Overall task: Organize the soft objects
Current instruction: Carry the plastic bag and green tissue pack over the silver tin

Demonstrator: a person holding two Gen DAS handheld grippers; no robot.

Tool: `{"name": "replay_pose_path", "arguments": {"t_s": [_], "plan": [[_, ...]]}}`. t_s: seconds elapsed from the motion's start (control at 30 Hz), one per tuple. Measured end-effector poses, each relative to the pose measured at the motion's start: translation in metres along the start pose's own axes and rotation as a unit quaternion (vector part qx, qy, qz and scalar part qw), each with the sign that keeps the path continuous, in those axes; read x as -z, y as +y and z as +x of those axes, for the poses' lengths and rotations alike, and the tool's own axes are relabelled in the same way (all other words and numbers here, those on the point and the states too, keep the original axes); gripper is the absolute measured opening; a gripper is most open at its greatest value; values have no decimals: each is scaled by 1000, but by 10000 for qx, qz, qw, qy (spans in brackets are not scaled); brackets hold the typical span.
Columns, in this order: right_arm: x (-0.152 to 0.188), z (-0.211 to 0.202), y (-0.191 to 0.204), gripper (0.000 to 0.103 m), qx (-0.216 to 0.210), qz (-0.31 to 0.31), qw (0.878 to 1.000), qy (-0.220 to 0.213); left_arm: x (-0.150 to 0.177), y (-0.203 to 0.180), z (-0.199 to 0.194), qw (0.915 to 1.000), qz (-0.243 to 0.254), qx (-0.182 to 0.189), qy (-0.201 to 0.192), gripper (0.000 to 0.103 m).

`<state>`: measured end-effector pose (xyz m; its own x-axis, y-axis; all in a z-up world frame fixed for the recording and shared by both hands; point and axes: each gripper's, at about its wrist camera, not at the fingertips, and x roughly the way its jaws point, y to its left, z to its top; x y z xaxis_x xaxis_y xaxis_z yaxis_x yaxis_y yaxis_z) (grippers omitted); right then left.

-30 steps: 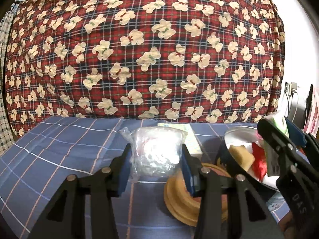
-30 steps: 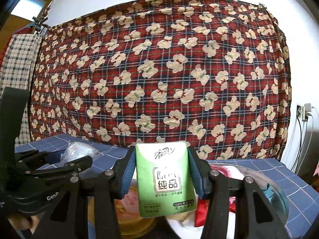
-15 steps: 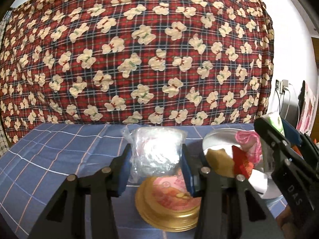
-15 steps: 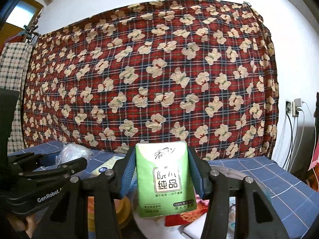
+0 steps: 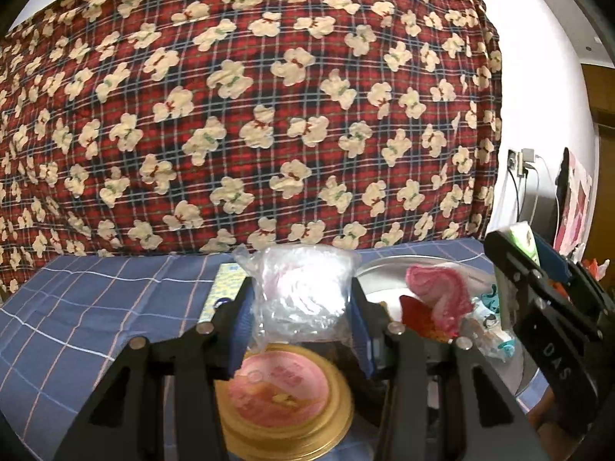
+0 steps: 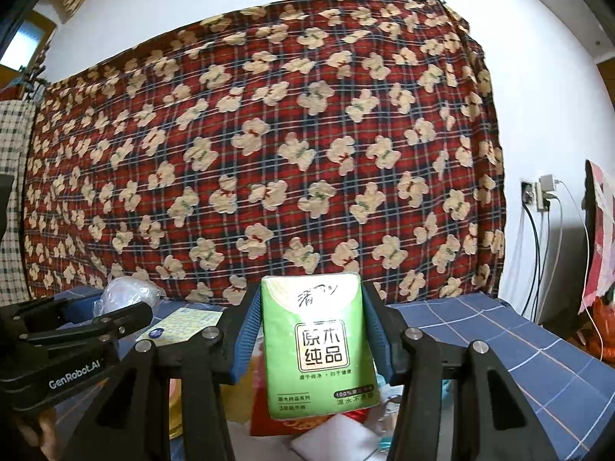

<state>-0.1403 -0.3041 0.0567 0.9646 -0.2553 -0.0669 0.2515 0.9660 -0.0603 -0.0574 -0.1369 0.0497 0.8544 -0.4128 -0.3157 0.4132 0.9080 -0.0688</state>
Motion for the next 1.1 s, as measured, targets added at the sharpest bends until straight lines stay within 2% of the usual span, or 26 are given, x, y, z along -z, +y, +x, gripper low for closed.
{"name": "replay_pose_path", "arguments": {"t_s": [0.5, 1.1], "plan": [[-4, 4, -58, 53, 463, 479, 9978, 16, -8, -37, 14, 9993, 179, 316, 9, 45], [-6, 15, -94, 53, 745, 611, 9953, 119, -10, -79, 36, 9970, 234, 706, 211, 45]]}}
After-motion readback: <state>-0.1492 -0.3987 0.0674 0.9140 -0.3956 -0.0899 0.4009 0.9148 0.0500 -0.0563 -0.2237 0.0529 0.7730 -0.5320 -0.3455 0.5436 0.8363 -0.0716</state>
